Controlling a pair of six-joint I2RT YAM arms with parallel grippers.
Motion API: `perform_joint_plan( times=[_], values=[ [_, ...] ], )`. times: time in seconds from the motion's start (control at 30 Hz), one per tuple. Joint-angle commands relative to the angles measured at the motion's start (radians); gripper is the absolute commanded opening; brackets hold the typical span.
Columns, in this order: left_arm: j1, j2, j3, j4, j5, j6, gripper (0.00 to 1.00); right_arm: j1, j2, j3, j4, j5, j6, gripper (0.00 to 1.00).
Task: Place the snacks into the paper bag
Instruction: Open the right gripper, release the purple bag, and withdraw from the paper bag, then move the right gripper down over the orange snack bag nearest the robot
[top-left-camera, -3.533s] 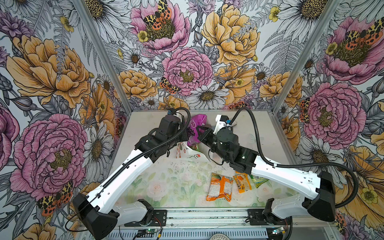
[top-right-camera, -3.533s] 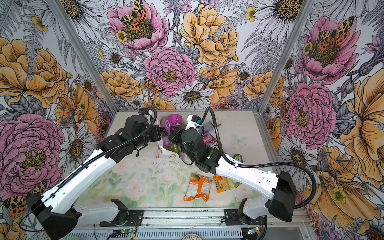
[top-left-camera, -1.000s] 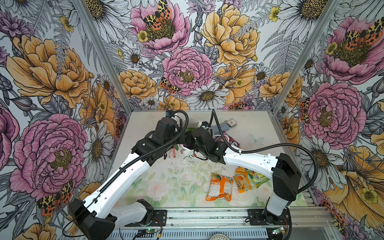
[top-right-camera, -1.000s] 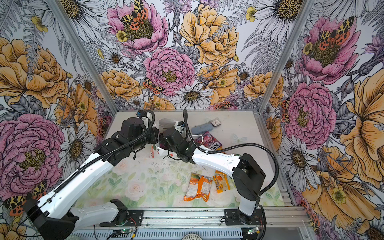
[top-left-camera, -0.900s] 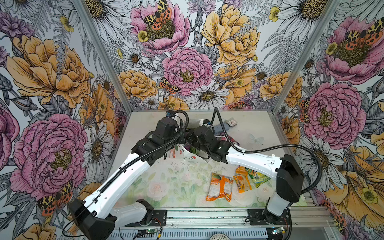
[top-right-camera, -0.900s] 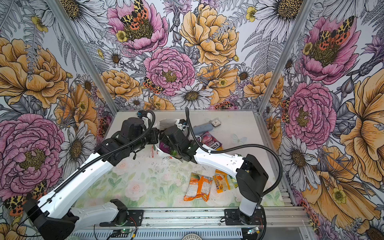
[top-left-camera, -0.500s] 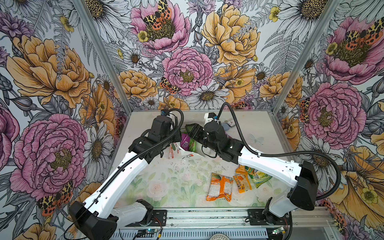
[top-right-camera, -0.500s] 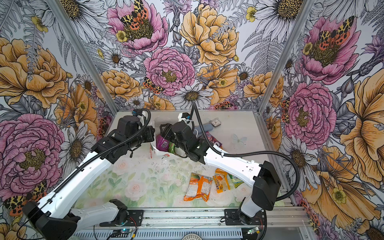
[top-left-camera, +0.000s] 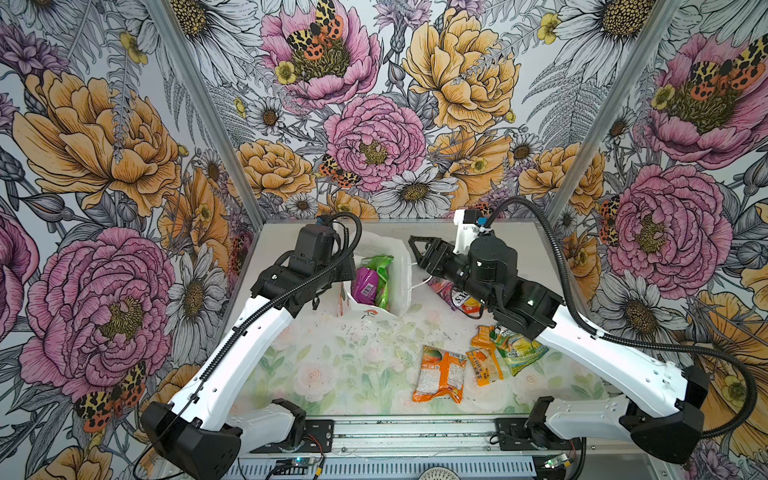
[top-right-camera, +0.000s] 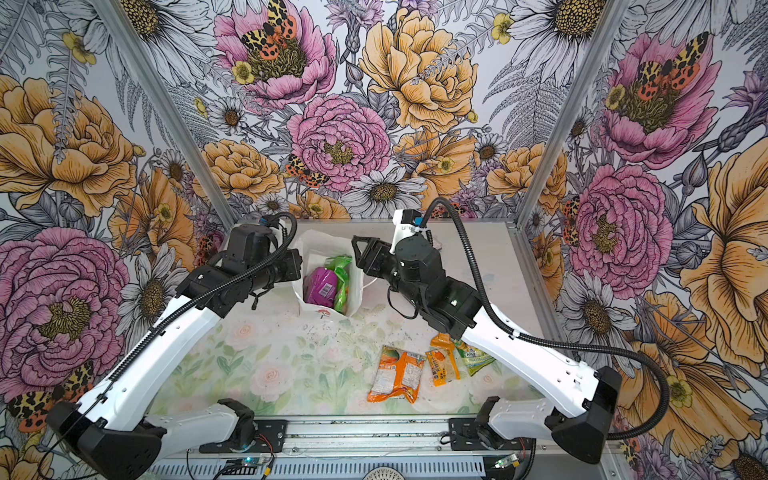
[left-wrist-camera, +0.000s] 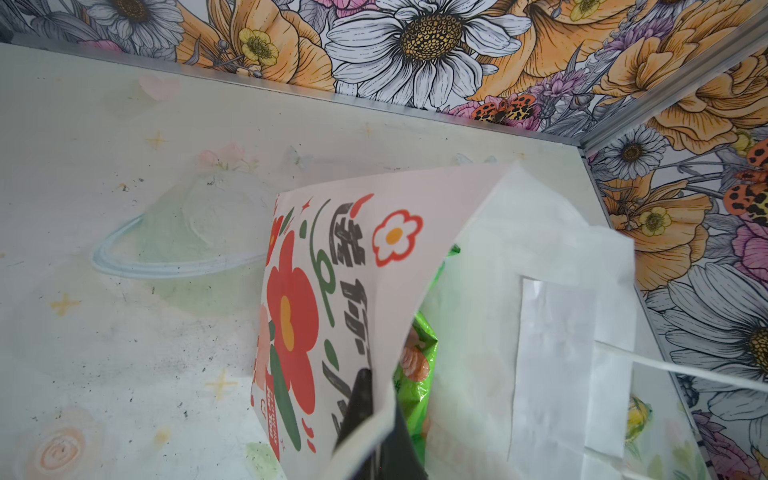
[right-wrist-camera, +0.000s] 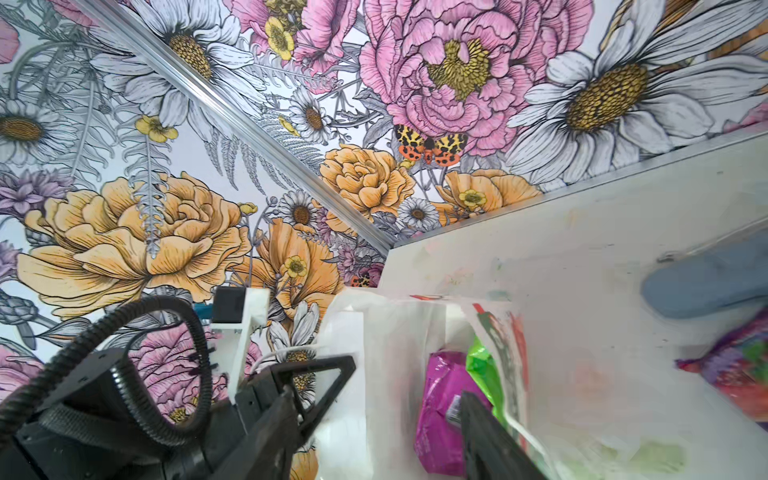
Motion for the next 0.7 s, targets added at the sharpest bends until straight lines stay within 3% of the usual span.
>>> perform_joint_plan(
  times=[0.0, 0.33, 0.67],
  values=[
    [0.019, -0.006, 0.043, 0.015, 0.038, 0.051, 0.00, -0.035, -0.071, -0.072, -0.101, 0.023, -0.060, 0.64],
    [0.039, -0.040, 0.011, 0.025, 0.033, 0.109, 0.00, -0.140, -0.266, -0.317, -0.256, 0.073, 0.016, 0.65],
    [0.052, -0.103, -0.054, 0.078, 0.030, 0.125, 0.00, -0.146, -0.287, -0.442, -0.371, 0.040, 0.144, 0.65]
  ],
)
